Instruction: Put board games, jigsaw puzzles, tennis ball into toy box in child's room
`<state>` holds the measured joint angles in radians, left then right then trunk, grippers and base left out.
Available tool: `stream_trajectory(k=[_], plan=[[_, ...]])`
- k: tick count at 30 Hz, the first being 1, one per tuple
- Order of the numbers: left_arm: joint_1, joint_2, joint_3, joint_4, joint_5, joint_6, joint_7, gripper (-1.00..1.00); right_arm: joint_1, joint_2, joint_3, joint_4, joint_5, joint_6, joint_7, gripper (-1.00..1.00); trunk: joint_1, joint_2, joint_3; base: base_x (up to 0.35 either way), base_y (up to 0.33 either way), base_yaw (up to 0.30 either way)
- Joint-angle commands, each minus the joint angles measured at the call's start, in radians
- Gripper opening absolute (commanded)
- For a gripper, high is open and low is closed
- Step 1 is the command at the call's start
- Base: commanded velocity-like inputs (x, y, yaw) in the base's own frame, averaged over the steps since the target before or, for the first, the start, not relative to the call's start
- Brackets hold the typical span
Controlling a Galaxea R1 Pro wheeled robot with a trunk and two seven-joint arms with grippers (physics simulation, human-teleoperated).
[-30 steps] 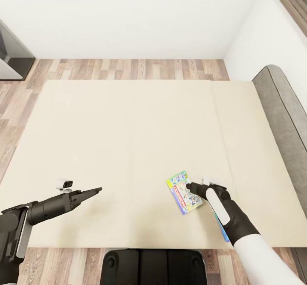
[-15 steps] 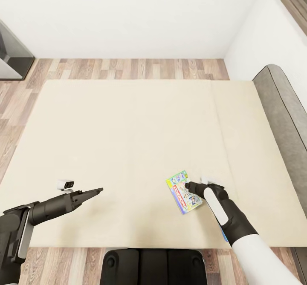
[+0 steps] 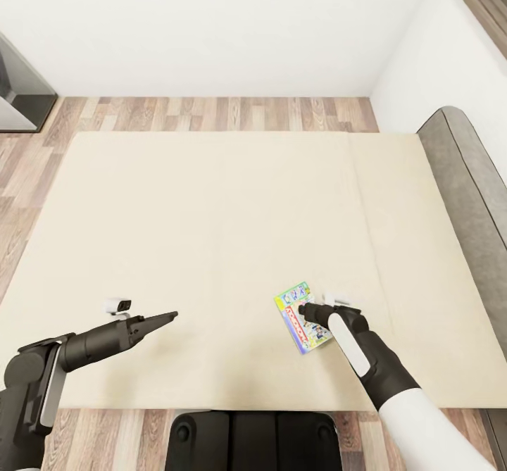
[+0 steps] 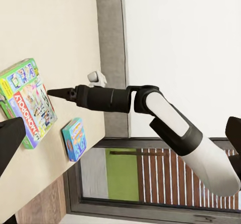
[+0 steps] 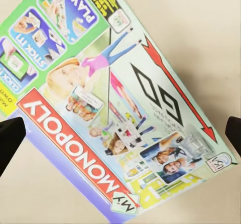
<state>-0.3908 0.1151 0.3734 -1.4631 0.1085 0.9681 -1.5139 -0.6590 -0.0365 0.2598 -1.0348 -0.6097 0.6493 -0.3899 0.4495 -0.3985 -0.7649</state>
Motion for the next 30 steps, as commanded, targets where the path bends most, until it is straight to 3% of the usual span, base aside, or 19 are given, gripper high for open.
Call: stream_trajectory(k=[1, 30], plan=[[0.0, 0.0, 0.0, 0.0, 0.0, 0.011, -0.003, 1.0, -0.001, -0.001, 0.009, -0.002, -0.01, 0.001, -0.01, 1.0, 0.001, -0.002, -0.001, 0.0, 0.0, 0.0], [0.001, -0.003, -0.003, 0.0, -0.001, 0.011, 0.003, 1.0, -0.001, -0.005, 0.012, -0.007, -0.024, 0.006, -0.01, 1.0, 0.001, -0.002, -0.002, 0.0, 0.0, 0.0]])
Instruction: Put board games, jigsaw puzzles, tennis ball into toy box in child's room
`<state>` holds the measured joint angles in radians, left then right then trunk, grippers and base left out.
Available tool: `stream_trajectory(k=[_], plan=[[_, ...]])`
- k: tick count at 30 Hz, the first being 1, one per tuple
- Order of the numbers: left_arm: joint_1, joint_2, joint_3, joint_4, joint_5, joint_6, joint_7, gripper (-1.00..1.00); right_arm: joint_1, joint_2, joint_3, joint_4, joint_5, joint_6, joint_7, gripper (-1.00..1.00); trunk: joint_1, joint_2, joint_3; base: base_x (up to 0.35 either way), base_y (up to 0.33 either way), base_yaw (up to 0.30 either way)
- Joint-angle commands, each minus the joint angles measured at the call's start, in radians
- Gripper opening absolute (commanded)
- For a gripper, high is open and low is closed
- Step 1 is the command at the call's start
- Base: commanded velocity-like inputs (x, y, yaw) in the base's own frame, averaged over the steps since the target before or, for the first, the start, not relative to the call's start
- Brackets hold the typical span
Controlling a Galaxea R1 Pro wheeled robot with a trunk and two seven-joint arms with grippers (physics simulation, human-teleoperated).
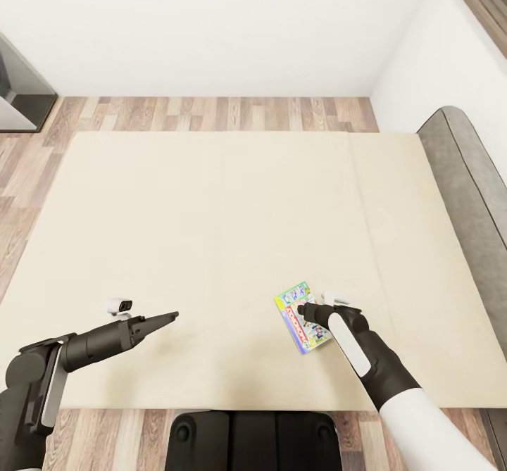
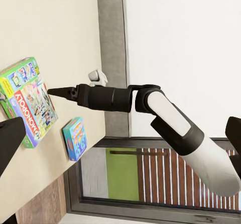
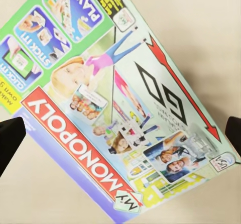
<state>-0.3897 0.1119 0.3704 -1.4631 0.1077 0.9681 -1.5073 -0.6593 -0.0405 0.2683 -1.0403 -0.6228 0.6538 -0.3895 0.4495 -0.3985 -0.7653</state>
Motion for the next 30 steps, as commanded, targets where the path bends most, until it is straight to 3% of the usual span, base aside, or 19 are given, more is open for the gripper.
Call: stream_trajectory(k=[1, 13, 30], plan=[[-0.001, 0.0, 0.0, 0.0, 0.0, 0.011, -0.004, 1.0, -0.001, -0.001, 0.004, -0.001, -0.01, 0.001, -0.01, 1.0, 0.001, -0.002, -0.002, 0.0, 0.0, 0.0], [0.0, 0.0, 0.0, 0.0, 0.0, 0.011, -0.004, 1.0, -0.002, -0.002, 0.003, -0.001, -0.012, 0.007, -0.01, 1.0, 0.001, -0.002, -0.016, 0.0, 0.0, 0.0], [-0.001, 0.0, -0.001, 0.0, 0.0, 0.011, -0.004, 1.0, -0.012, -0.009, 0.0, 0.0, -0.009, 0.095, 0.0, 1.0, 0.001, -0.002, -0.044, 0.0, 0.0, 0.0]])
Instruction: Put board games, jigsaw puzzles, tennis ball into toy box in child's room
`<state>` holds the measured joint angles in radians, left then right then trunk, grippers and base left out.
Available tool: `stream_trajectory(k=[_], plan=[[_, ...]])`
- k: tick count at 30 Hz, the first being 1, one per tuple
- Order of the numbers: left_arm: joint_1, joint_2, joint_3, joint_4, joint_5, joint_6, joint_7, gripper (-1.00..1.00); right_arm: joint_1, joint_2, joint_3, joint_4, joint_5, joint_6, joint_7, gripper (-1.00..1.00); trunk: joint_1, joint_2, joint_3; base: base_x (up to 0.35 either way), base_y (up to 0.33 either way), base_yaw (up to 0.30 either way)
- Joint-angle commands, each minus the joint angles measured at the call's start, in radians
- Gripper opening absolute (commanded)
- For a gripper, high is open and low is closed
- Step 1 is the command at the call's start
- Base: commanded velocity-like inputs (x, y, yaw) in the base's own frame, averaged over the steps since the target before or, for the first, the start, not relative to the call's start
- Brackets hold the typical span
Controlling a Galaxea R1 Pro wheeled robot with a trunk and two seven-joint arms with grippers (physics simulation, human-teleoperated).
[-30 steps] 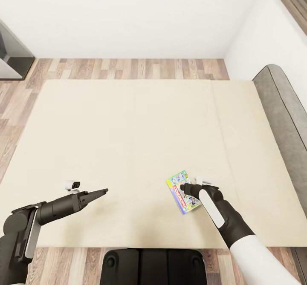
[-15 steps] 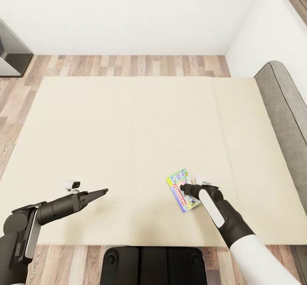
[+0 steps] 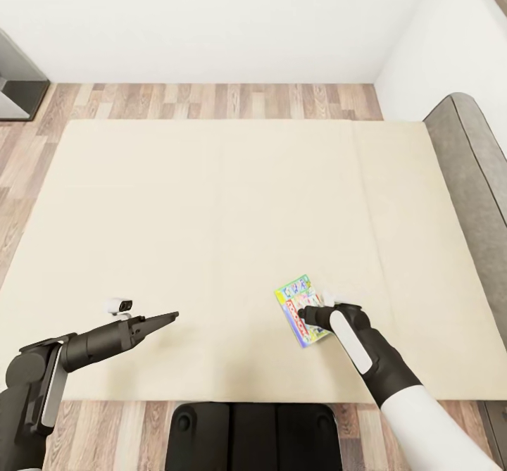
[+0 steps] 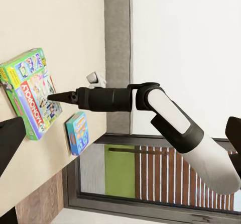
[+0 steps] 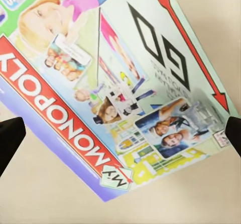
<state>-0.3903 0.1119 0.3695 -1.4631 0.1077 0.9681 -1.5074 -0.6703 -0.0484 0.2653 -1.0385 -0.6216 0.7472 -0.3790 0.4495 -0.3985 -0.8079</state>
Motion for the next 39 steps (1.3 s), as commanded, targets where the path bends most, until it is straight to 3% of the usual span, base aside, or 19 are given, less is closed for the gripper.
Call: stream_trajectory(k=[1, 17, 26, 39], plan=[[0.0, 0.0, 0.0, 0.0, 0.0, 0.011, -0.004, 1.0, -0.001, -0.003, 0.003, -0.002, -0.01, 0.002, -0.006, 1.0, 0.0, -0.002, -0.003, 0.0, 0.0, 0.0], [0.0, 0.0, 0.0, 0.0, 0.0, 0.011, -0.003, 1.0, -0.004, -0.023, 0.003, -0.022, 0.001, 0.008, 0.08, 1.0, 0.0, -0.002, -0.029, 0.0, 0.0, 0.0], [-0.001, 0.0, 0.002, 0.0, -0.002, 0.011, -0.002, 1.0, -0.006, -0.06, -0.001, -0.035, -0.005, 0.008, 0.099, 1.0, 0.0, -0.002, -0.044, 0.0, 0.0, 0.0], [-0.001, -0.001, 0.002, 0.0, -0.002, 0.011, -0.001, 1.0, -0.079, -0.07, -0.005, -0.033, 0.001, 0.066, 0.115, 1.0, 0.0, -0.002, -0.06, 0.0, 0.0, 0.0]])
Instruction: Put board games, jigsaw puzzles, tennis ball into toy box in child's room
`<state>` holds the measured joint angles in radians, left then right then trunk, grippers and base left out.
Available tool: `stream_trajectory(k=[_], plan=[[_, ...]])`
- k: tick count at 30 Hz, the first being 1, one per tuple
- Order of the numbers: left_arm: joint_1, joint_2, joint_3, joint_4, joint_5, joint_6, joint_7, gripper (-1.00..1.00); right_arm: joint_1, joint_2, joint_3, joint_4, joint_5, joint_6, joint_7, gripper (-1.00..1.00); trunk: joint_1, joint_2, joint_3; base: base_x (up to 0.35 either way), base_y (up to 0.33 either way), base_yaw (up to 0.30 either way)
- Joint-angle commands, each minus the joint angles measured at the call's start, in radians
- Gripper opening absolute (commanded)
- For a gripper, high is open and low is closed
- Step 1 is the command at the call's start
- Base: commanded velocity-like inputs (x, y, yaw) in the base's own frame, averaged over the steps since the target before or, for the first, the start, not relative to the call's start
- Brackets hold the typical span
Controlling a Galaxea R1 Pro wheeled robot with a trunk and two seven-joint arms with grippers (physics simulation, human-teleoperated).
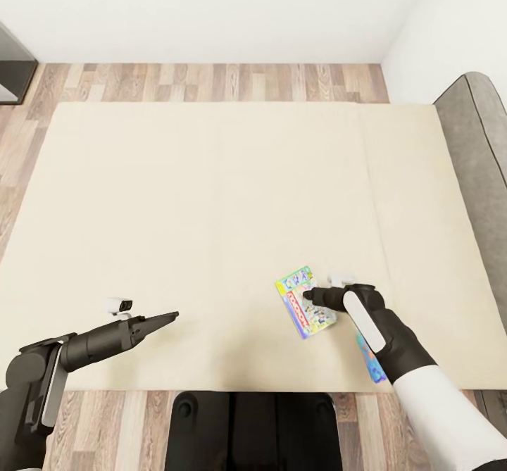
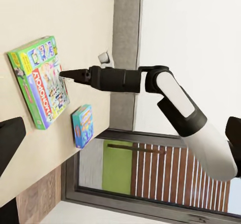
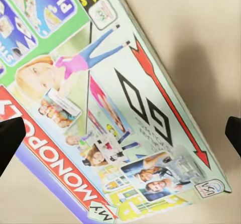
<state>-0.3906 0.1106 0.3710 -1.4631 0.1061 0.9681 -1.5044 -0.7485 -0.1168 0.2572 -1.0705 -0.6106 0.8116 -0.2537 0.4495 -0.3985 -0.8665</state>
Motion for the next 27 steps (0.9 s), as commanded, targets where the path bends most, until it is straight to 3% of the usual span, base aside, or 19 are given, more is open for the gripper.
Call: stream_trajectory(k=[1, 18, 27], plan=[[0.0, 0.0, 0.0, 0.0, 0.0, 0.011, -0.004, 1.0, -0.005, -0.001, 0.003, -0.002, -0.011, 0.008, -0.01, 1.0, 0.001, -0.002, -0.001, 0.0, 0.0, 0.0], [0.0, 0.001, 0.0, 0.0, 0.0, 0.011, -0.004, 1.0, -0.086, 0.003, 0.003, 0.025, -0.014, 0.045, -0.009, 1.0, 0.001, -0.002, -0.003, 0.0, 0.0, 0.0], [0.0, 0.001, 0.0, 0.0, 0.0, 0.011, -0.004, 1.0, -0.13, 0.003, 0.003, 0.136, -0.015, 0.037, -0.006, 1.0, 0.001, -0.002, -0.003, 0.0, 0.0, 0.0]])
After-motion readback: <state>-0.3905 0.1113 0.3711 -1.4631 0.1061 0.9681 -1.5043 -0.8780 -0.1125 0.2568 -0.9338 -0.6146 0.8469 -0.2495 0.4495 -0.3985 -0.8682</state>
